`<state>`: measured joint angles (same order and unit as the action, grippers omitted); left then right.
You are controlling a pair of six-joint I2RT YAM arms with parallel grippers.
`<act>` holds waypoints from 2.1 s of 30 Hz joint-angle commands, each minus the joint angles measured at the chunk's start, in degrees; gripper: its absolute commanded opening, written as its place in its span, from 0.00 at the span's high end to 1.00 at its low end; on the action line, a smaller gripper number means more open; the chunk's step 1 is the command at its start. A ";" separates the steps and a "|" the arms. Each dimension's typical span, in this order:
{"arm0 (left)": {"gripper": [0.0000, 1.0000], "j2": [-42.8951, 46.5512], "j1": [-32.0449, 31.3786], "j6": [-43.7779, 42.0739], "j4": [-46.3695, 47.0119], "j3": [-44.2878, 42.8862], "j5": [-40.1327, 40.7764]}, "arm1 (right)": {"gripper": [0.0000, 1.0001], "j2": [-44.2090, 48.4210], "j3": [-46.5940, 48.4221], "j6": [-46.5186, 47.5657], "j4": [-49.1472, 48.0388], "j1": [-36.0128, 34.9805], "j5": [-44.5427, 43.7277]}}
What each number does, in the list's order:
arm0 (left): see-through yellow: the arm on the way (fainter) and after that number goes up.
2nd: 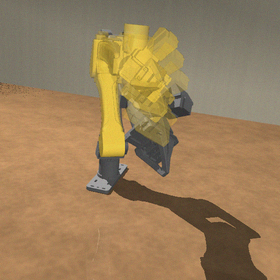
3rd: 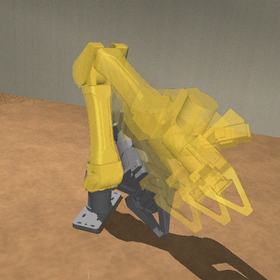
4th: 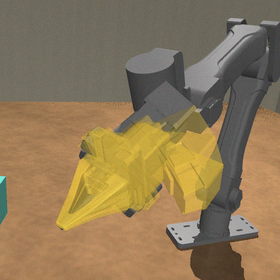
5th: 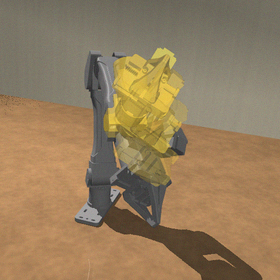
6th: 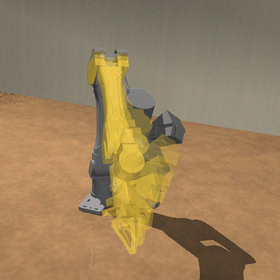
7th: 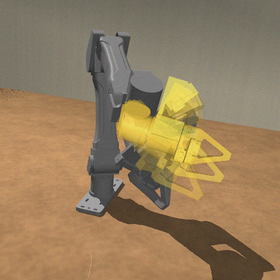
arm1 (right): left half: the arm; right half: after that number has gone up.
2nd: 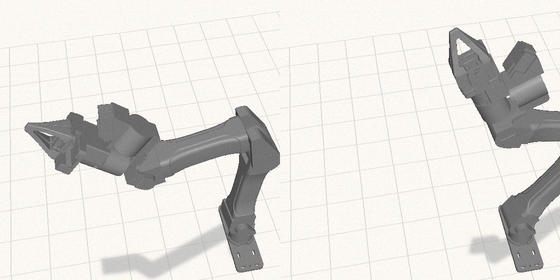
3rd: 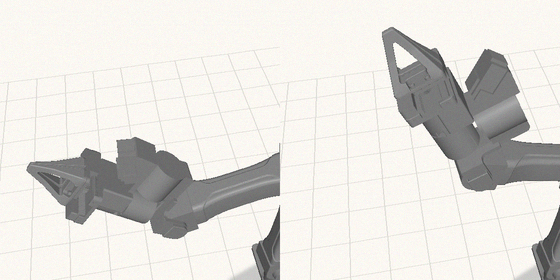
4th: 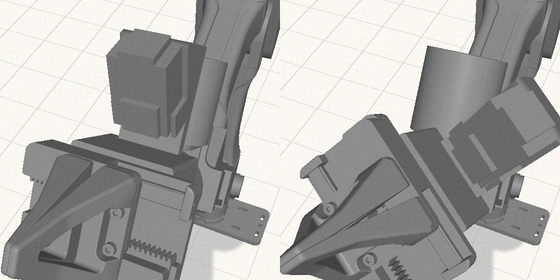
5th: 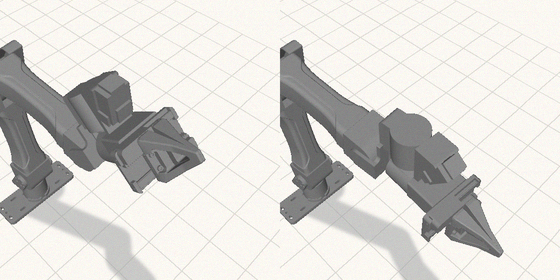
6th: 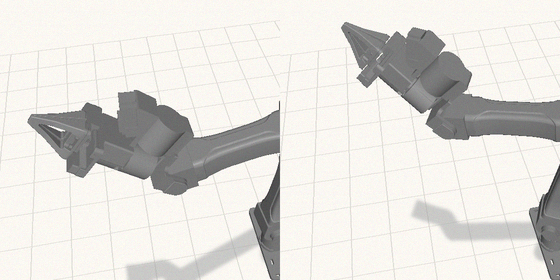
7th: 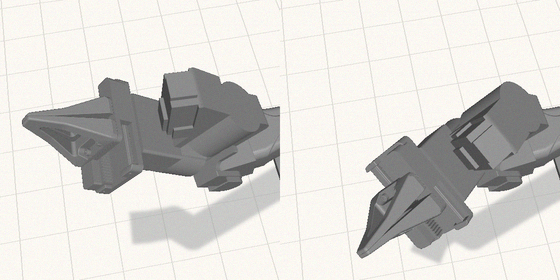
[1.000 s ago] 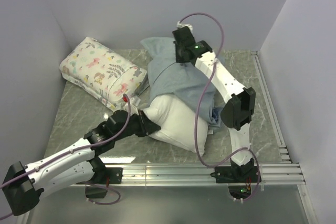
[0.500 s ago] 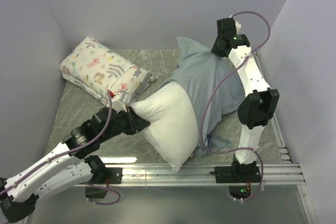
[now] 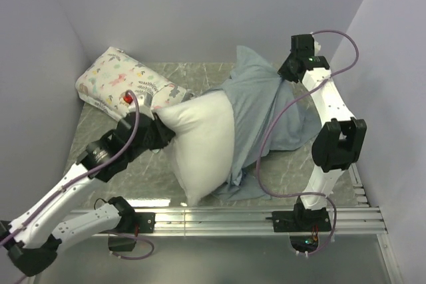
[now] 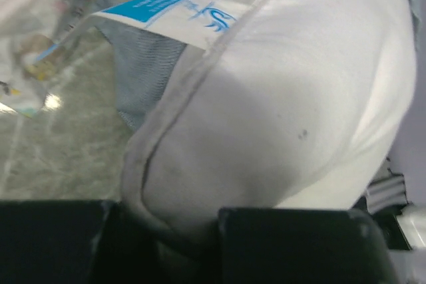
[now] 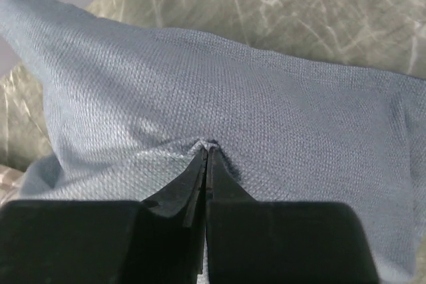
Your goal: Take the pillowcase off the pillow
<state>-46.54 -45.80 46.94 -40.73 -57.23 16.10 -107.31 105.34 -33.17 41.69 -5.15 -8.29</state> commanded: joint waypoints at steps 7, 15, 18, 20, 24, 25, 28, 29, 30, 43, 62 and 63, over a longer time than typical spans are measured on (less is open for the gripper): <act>0.99 -9.50 25.76 -10.03 6.62 -7.10 -9.32 | 1.00 12.20 -16.21 -0.32 -12.86 6.55 -5.59; 0.89 -25.60 25.85 -10.64 11.55 -17.89 -12.41 | 0.58 22.48 -22.98 1.61 -15.94 5.41 -1.47; 0.84 -31.23 25.94 -10.64 11.72 -22.64 -12.49 | 0.41 26.79 -23.33 4.15 -14.63 -0.64 -1.45; 0.83 -34.57 25.94 -10.29 11.90 -24.50 -12.67 | 0.32 30.91 -25.17 4.95 -13.83 -6.94 -6.11; 0.84 -38.44 25.94 -10.29 11.55 -28.63 -13.11 | 0.27 37.68 -32.81 5.31 -15.23 -18.47 -7.53; 0.85 -39.40 25.94 -10.29 11.46 -29.07 -13.20 | 0.26 40.05 -37.01 4.96 -16.63 -20.24 -7.61; 0.89 -40.29 25.94 -10.29 11.02 -30.57 -13.46 | 0.25 44.09 -44.14 2.76 -21.28 -25.69 -4.90; 0.89 -40.47 25.94 -10.29 10.94 -31.01 -13.98 | 0.24 44.72 -47.65 2.06 -22.00 -27.36 -5.32; 0.90 -40.55 25.94 -10.46 10.85 -31.27 -14.25 | 0.23 45.25 -49.08 1.88 -22.87 -30.07 -5.68; 0.93 -39.85 25.94 -10.20 10.67 -32.24 -15.57 | 0.28 39.46 -51.46 2.76 -29.73 -41.87 -14.02; 1.00 -40.10 38.94 -11.26 6.81 -43.57 -24.00 | 1.00 45.79 -62.89 -2.16 -21.13 -13.32 -14.65; 1.00 -40.81 40.08 -11.34 6.28 -43.93 -23.92 | 1.00 45.26 -62.37 -2.43 -21.21 -13.05 -14.82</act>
<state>-88.05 -11.22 35.35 -40.71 -95.92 -11.05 -61.89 43.62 -35.27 16.60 -20.51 -20.34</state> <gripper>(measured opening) 0.178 0.007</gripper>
